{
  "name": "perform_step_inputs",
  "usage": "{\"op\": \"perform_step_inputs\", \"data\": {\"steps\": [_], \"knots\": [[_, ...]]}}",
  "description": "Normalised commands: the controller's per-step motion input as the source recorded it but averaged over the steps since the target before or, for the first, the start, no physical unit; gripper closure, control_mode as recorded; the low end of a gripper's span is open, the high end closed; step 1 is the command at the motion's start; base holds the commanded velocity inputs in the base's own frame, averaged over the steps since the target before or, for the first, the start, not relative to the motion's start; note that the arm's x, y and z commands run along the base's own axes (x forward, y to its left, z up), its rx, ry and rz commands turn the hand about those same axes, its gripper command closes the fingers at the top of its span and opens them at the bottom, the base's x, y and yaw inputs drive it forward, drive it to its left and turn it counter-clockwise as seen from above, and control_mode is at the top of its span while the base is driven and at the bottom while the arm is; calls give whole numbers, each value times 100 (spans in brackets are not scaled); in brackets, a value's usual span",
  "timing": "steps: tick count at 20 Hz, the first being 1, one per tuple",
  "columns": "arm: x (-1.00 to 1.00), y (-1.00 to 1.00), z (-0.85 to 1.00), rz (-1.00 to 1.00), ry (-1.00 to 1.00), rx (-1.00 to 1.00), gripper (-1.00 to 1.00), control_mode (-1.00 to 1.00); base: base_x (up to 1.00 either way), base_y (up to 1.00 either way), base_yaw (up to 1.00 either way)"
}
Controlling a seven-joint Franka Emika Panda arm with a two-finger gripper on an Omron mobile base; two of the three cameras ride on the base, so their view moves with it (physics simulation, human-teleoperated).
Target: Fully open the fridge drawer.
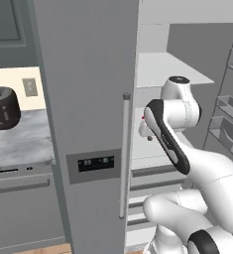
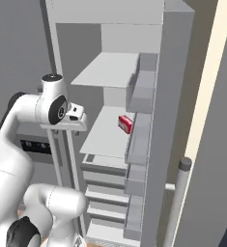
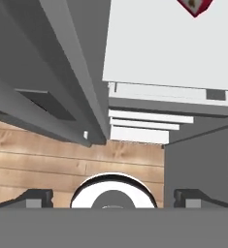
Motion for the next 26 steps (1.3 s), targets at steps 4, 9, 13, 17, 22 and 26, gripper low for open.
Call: {"op": "perform_step_inputs", "data": {"steps": [4, 9, 13, 17, 22, 26], "knots": [[0, 0, 0, 0, 0, 0, -100, 100, -10, -53, 0], [0, 0, 0, 0, 0, 0, -100, 100, -18, -24, 0], [0, 0, 0, 0, 0, 0, -100, 100, -37, 0, 0], [0, 0, 0, 0, 0, 0, -100, 100, -44, 0, 1], [0, 0, 0, 0, 0, 0, -100, 100, -39, 0, 2], [0, 0, 0, 0, 0, 0, -100, -100, 0, 0, 0]]}}
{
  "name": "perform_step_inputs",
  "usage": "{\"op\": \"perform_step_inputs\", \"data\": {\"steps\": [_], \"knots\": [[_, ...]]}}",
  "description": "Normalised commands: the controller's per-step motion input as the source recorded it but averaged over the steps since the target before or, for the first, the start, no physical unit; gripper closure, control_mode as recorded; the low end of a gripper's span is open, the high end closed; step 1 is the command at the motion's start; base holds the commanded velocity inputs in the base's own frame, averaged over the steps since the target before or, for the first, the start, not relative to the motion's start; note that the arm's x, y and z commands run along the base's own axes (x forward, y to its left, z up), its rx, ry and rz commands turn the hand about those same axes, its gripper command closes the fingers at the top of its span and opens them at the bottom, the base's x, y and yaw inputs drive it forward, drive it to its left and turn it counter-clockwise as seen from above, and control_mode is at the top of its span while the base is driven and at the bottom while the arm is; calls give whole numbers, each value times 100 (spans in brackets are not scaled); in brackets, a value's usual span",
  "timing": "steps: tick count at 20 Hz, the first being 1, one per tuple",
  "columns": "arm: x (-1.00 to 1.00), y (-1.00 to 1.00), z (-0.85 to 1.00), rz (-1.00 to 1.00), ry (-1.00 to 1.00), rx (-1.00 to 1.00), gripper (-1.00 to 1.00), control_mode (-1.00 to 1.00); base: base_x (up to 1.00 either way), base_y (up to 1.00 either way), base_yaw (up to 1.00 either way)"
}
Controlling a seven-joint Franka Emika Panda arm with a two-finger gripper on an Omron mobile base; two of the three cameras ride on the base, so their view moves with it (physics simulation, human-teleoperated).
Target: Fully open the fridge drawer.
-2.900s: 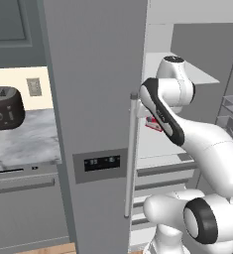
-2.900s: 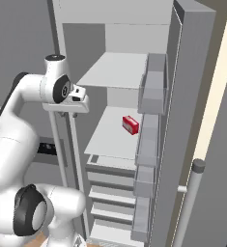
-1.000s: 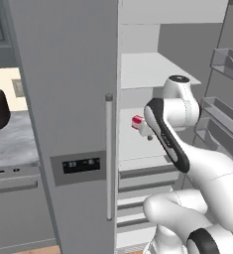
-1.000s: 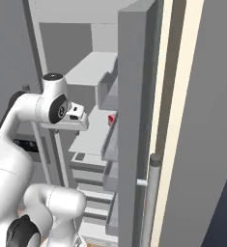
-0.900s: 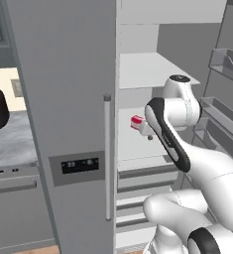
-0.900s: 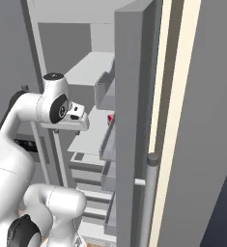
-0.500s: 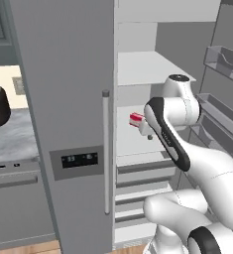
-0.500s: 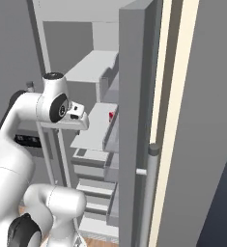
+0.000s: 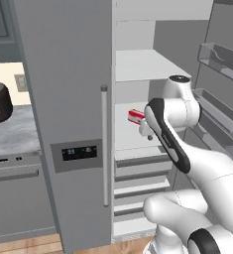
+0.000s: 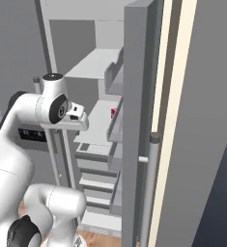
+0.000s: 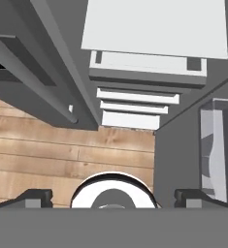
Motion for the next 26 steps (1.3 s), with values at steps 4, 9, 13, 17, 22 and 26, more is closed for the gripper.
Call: {"op": "perform_step_inputs", "data": {"steps": [4, 9, 13, 17, 22, 26], "knots": [[14, 0, -12, 0, 0, 0, -100, -100, 0, 0, 0], [47, 0, -29, 0, 0, 0, -100, -100, 0, 0, 0], [43, 0, -36, 0, 0, 0, -100, -100, 0, 0, 0], [23, 0, -35, 0, 0, 0, -100, -100, 0, 0, 0], [1, -8, -38, 0, -1, 0, -100, -100, 0, 0, 0], [0, -32, -36, 0, -2, 0, -100, -100, 0, 0, 0]]}}
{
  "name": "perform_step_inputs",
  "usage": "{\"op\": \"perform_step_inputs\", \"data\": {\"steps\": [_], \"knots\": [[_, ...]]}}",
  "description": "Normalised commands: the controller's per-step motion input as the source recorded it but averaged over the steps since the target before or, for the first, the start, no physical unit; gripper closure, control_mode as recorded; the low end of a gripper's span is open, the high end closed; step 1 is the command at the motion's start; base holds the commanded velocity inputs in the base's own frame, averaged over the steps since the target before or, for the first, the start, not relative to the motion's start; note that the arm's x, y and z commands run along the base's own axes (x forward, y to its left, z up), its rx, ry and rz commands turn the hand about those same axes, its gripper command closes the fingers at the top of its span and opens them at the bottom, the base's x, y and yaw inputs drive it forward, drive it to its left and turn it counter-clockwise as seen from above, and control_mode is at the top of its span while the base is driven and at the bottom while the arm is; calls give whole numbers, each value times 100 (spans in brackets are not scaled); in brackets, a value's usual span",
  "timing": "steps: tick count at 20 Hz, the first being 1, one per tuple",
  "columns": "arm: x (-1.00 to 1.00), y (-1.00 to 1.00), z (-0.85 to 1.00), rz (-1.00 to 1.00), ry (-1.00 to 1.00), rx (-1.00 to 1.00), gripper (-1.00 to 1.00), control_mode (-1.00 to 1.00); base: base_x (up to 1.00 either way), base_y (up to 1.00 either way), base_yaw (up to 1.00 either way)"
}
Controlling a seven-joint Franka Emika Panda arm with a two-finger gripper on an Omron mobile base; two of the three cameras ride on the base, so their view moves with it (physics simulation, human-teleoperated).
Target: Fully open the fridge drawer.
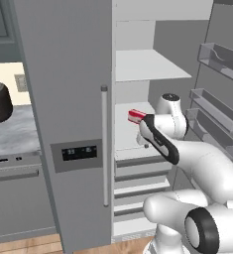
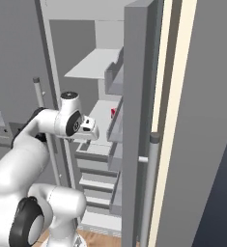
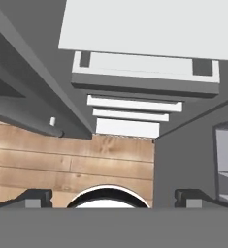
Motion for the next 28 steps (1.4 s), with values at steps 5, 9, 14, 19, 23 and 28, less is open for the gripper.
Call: {"op": "perform_step_inputs", "data": {"steps": [5, 9, 14, 19, 23, 28], "knots": [[0, -36, -31, 0, 0, 0, -100, -100, 0, 0, 0], [3, -13, -27, 0, 0, 0, -100, -100, 0, 0, 0], [13, -2, -26, 0, 0, 0, -100, -100, 0, 0, 0], [15, 0, -34, 0, 0, 0, -100, -100, 0, 0, 0], [20, -1, -32, 0, 0, 0, -100, -100, 0, 0, 0], [27, -9, -12, 0, 0, 0, -100, -100, 0, 0, 0]]}}
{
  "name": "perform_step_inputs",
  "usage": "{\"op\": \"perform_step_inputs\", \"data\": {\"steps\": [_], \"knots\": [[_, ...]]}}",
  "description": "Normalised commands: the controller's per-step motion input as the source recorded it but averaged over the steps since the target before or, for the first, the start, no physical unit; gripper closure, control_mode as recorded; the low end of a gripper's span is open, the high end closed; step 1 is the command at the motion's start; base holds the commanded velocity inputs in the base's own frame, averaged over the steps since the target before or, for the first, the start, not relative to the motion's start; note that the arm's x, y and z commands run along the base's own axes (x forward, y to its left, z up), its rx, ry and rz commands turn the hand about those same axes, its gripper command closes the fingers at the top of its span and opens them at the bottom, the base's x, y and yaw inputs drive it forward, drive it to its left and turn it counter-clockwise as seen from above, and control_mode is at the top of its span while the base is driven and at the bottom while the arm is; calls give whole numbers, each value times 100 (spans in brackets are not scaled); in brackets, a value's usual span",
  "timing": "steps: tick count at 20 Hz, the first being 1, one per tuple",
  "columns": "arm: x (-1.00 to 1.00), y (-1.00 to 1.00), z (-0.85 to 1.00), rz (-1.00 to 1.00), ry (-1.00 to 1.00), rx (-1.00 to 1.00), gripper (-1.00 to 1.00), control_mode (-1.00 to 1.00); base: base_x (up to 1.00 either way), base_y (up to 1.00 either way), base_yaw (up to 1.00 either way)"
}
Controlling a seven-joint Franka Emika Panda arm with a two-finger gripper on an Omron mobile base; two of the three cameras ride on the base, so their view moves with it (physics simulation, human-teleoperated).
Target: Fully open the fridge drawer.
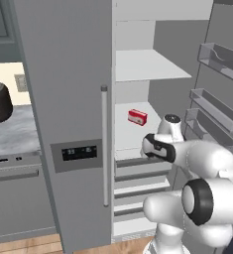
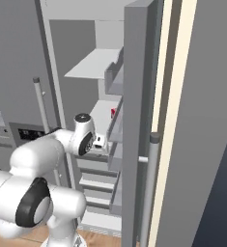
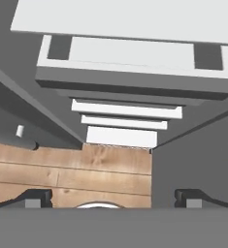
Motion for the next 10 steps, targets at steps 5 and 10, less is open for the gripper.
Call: {"op": "perform_step_inputs", "data": {"steps": [5, 10], "knots": [[32, -13, -5, 0, 0, 2, -100, -100, 0, 0, 0], [28, -5, -14, 0, -1, 1, -100, -100, 0, 0, 0]]}}
